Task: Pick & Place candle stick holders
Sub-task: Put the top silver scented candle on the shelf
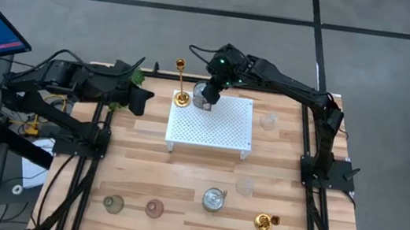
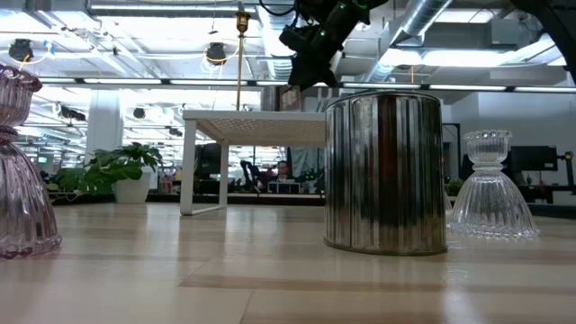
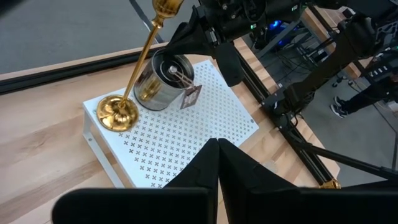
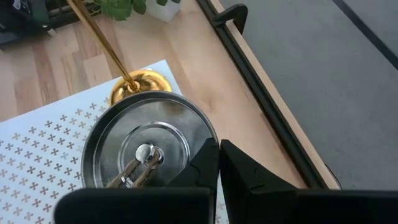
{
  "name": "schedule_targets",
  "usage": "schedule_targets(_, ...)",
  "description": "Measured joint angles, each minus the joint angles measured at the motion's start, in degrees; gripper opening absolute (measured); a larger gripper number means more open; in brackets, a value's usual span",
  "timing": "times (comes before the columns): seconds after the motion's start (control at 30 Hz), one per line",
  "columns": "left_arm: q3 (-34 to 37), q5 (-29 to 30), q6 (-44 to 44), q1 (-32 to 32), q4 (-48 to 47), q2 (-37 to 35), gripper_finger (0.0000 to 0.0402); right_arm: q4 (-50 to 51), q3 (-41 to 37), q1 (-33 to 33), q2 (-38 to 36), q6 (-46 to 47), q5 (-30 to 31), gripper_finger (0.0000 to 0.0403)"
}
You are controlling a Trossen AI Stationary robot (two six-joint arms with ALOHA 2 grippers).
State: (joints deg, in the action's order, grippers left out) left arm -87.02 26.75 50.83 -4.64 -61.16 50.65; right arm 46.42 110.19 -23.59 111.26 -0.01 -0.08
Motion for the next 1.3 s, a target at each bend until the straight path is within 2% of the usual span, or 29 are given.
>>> schedule_targets(0.43,0.0,-0.4,0.0,0.0,0.4,0.1,0.0008,1.2,0.1,0.2,0.6,0.7,-3.3,0.0000)
schedule_targets(0.67,0.0,-0.4,0.0,0.0,0.5,0.1,0.0008,0.8,0.1,0.3,0.5,0.0,-1.0,0.0000)
schedule_targets(1.3,0.0,-0.4,0.0,0.0,0.8,0.1,0.0008,1.0,0.1,-0.2,0.6,-1.9,-1.4,0.0000)
